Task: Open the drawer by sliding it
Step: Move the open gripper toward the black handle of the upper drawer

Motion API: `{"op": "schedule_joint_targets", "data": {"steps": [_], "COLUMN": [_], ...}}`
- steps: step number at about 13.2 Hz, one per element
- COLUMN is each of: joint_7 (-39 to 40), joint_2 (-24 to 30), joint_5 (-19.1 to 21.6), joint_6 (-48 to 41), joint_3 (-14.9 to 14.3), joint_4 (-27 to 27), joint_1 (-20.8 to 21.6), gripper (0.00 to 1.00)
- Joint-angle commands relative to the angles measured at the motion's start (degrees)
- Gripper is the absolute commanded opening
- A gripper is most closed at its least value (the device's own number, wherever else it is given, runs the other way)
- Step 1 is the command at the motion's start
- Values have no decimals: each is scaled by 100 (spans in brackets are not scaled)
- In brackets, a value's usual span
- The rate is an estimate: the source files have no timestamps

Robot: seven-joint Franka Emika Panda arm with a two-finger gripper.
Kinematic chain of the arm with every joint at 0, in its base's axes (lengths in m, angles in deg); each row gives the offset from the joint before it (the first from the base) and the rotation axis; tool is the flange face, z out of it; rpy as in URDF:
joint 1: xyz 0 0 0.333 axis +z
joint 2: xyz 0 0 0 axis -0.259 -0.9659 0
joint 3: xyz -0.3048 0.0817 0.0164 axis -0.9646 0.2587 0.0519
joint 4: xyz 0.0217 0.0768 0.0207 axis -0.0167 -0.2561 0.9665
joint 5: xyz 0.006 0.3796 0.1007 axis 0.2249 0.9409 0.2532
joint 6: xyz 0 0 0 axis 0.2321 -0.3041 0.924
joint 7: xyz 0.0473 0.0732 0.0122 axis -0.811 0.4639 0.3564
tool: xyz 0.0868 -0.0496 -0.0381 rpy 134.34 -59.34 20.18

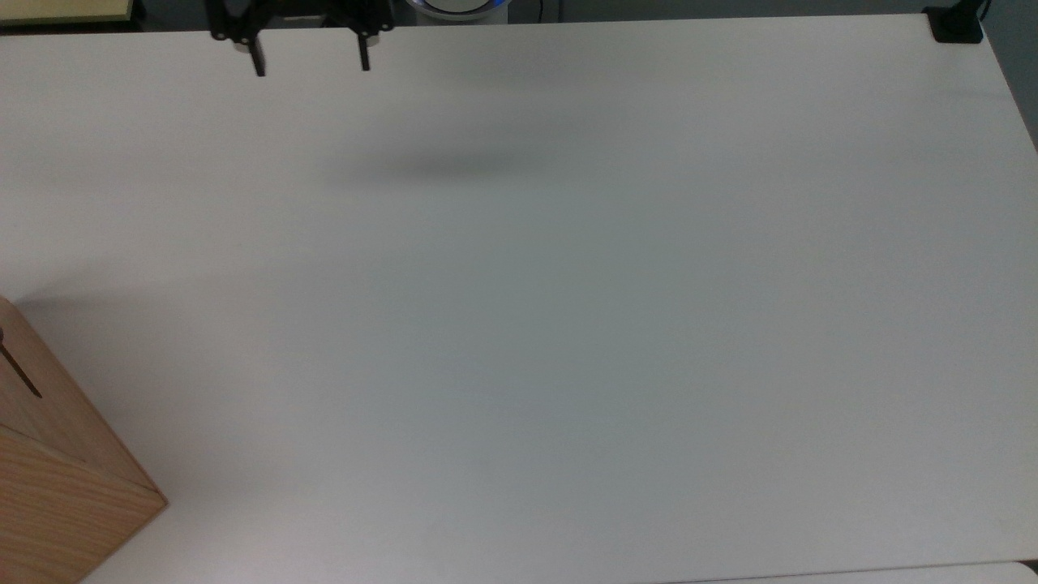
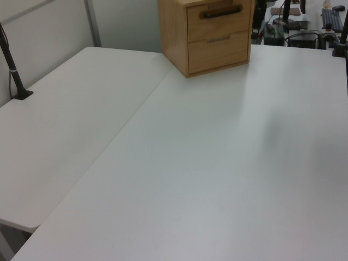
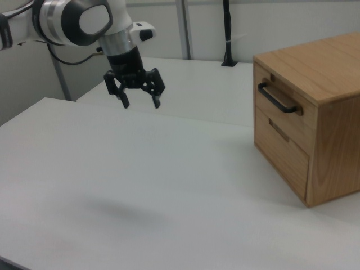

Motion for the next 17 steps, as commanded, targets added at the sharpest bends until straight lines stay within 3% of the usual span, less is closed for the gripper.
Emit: {"op": "schedule_joint_targets", "data": {"steps": [1,3,6,9,10,13,16,17], "joint_7": [1560,1932,2083,2110,2258,2838,3032,3033], "joint_2": [-221,-389,-932,-1706,-1960,-2419,-2577,-2709], "joint_5": [-464,-781,-1290,-1958,-2213,-2277,-2285,-2285], "joint_6": [974,1916,3671,4950,5153,5690,5936,6024], "joint_3": [-269,-427,-927,-1034,-1034,-1034,-1034,-1034], "joint_4": [14,14,23,286,435,796,866,971], "joint_1": [6,-12,49,-134,-335,-557,-679,-749], "gripper": [100,100,100,95,91,81,50,45]}}
